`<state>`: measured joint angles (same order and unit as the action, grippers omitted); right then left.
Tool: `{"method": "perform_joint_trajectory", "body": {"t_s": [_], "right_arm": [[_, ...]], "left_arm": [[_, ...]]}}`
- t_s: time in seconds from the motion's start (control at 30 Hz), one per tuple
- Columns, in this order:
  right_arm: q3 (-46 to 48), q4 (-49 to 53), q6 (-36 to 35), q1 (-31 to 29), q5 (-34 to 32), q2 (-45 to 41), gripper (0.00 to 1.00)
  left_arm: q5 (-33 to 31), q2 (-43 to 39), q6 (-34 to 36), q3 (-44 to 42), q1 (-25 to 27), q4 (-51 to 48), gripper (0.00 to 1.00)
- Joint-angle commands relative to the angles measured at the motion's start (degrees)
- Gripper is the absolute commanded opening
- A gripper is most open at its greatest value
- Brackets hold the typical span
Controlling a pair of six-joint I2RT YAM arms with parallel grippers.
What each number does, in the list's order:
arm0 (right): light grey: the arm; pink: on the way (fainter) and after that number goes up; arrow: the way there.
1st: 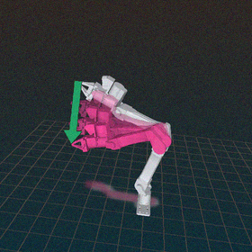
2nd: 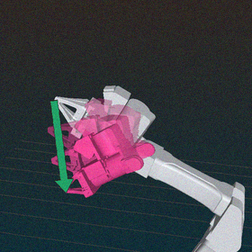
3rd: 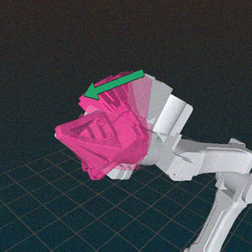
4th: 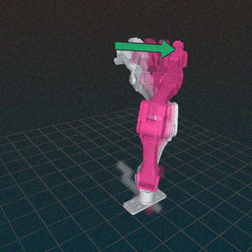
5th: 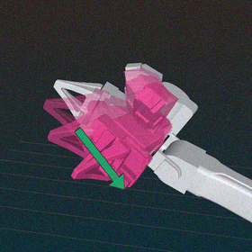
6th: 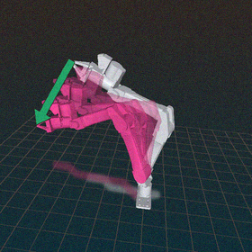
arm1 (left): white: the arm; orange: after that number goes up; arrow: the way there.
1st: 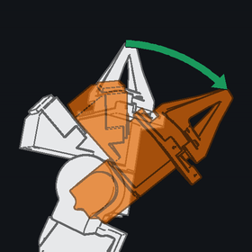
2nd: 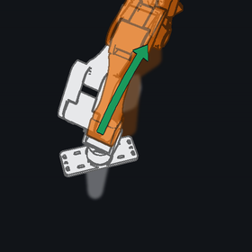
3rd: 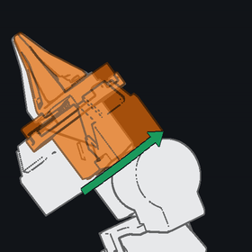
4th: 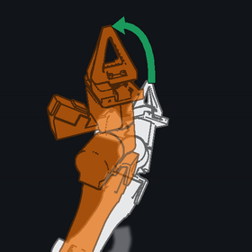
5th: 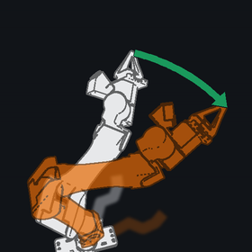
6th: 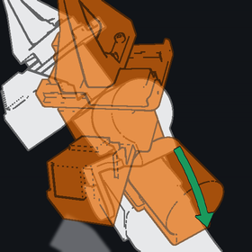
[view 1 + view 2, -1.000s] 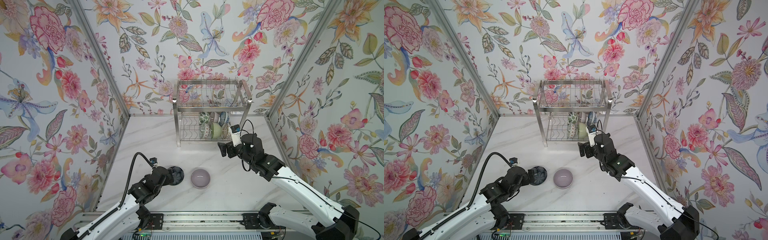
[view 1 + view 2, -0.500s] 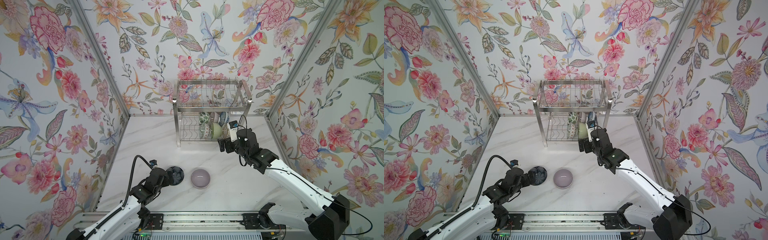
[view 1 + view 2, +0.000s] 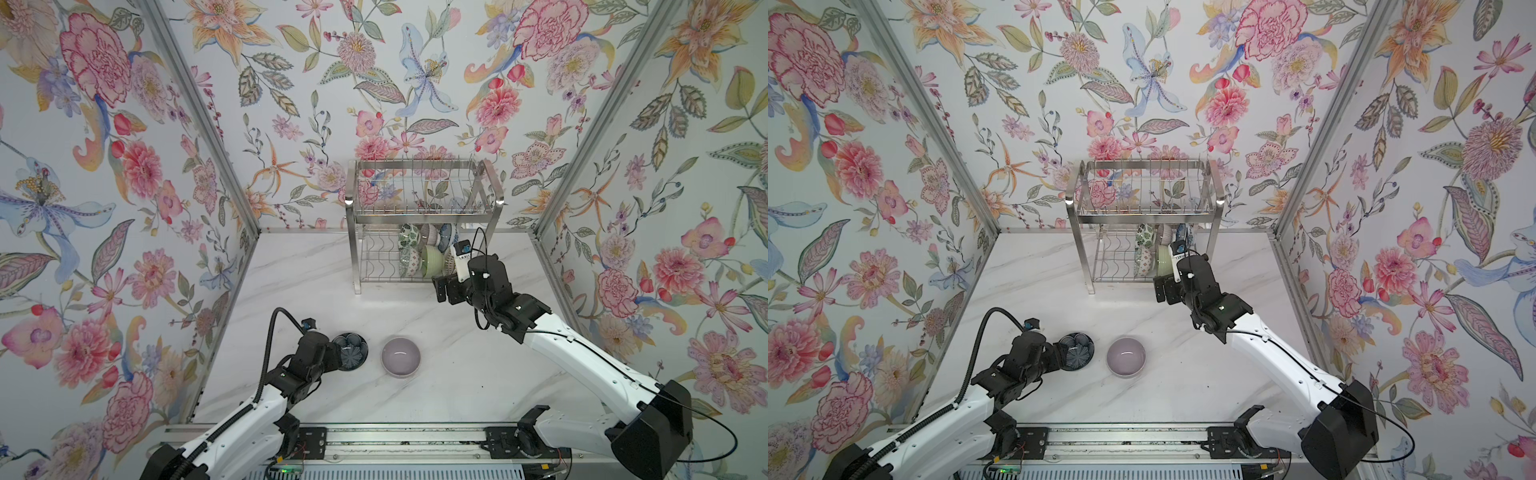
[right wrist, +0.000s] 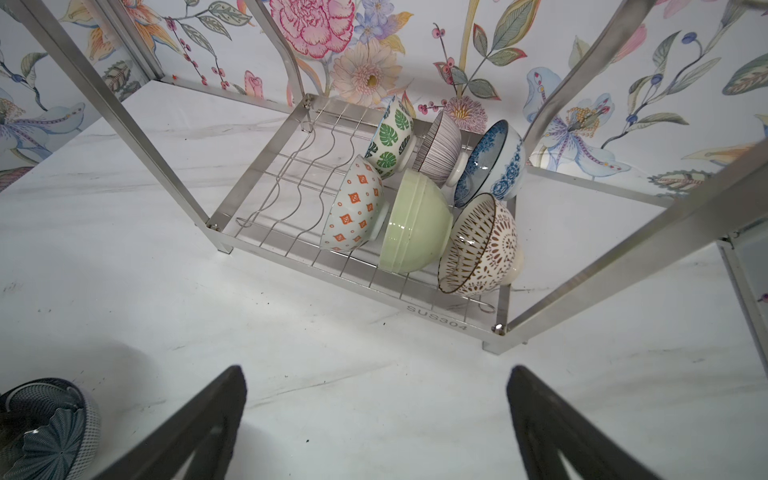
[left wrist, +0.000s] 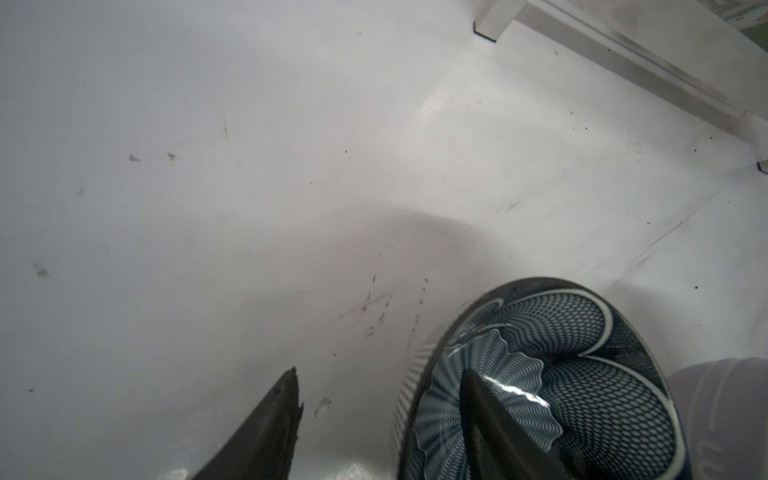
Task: Load the bowls into the dish rack
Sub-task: 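Lower the left gripper onto the dark patterned bowl rim and close it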
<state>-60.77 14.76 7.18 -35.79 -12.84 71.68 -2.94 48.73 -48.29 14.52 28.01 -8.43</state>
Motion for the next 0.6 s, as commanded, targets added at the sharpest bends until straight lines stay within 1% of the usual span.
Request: {"method": "perform_joint_trajectory", "body": {"t_s": [0.0,0.2,0.37,0.43,0.57], "right_arm": [[-1.6,-0.1,0.7,0.5,-0.5,0.8,0.99],[-2.0,-0.2,0.5,0.5,-0.4,1.5,0.99],[-1.9,-0.3,0.3,0.7,-0.3,2.0,0.99],[-1.9,-0.2,0.3,0.8,-0.2,1.9,0.99],[-1.6,-0.2,0.3,0.8,-0.3,1.3,0.99]], "left_arm": [[1.7,0.7,1.4,-0.5,-0.9,1.5,0.51],[2.4,1.4,2.2,-0.1,-1.9,1.7,0.3],[2.9,1.5,3.4,0.8,-2.4,1.2,0.07],[2.9,1.5,3.9,1.2,-2.7,0.7,0.0],[2.9,1.3,4.4,1.9,-2.9,0.1,0.0]]}}
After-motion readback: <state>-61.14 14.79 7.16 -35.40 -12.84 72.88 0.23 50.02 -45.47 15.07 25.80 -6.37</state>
